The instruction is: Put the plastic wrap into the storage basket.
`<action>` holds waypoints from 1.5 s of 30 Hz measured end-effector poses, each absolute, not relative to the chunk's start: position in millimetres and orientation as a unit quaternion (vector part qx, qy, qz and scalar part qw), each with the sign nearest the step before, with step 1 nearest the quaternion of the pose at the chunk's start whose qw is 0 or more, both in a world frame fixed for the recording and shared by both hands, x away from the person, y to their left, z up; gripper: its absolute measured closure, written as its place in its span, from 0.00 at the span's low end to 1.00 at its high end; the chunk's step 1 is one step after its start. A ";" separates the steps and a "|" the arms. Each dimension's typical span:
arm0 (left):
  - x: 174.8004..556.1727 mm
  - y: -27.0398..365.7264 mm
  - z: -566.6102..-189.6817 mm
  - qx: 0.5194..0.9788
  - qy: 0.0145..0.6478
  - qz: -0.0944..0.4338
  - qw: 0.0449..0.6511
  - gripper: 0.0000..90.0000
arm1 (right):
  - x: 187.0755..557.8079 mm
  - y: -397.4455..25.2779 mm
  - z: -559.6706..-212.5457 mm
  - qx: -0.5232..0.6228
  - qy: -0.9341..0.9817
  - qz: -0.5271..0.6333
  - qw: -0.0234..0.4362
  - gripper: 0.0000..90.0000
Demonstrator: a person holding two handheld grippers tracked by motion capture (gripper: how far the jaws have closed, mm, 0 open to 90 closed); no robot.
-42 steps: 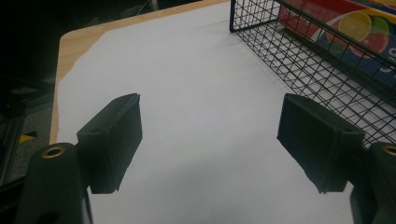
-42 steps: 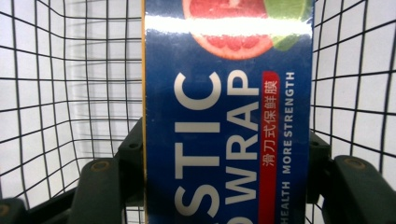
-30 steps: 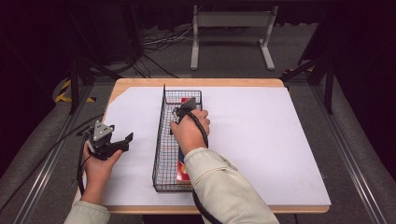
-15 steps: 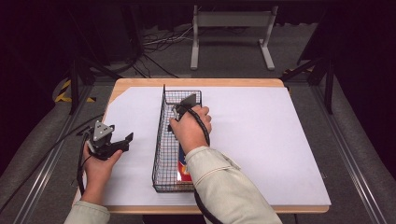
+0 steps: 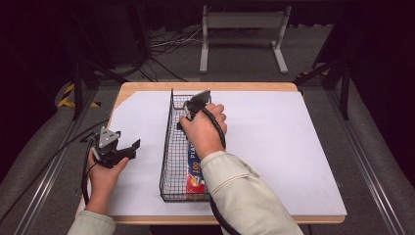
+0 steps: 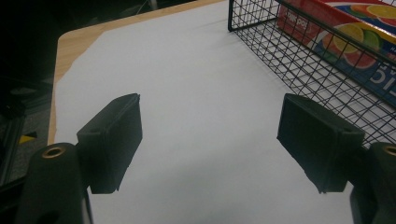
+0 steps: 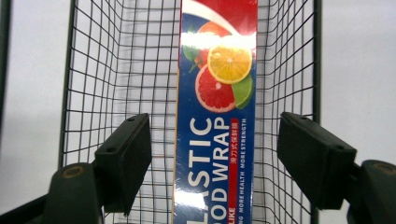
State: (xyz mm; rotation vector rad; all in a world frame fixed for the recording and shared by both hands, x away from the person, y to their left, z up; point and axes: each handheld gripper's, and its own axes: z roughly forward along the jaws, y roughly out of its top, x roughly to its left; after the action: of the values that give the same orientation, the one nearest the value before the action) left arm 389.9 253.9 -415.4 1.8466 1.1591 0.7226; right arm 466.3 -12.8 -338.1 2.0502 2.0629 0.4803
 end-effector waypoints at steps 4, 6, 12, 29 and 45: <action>390.7 254.8 -415.3 0.733 0.461 0.287 0.409 0.25 | 464.7 -21.6 -329.3 0.681 0.700 0.190 0.098 0.29; 391.0 254.0 -415.9 0.733 0.459 0.288 0.411 0.25 | 463.4 -27.0 -325.2 0.670 0.705 0.206 0.105 0.29; 391.5 252.5 -416.1 0.734 0.459 0.284 0.412 0.25 | 458.2 -43.3 -317.4 0.642 0.716 0.243 0.126 0.28; 389.1 254.4 -419.5 0.750 0.449 0.279 0.397 0.24 | 447.8 -87.6 -316.1 0.574 0.749 0.298 0.145 0.26; 377.6 260.3 -422.6 0.752 0.448 0.271 0.399 0.24 | 438.9 -179.1 -307.1 0.515 0.764 0.354 0.157 0.22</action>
State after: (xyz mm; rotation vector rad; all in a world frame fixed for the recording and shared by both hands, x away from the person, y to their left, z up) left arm 377.6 260.3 -422.6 1.9042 1.1347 0.6852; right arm 438.9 -179.1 -307.1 1.4751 2.1876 1.0134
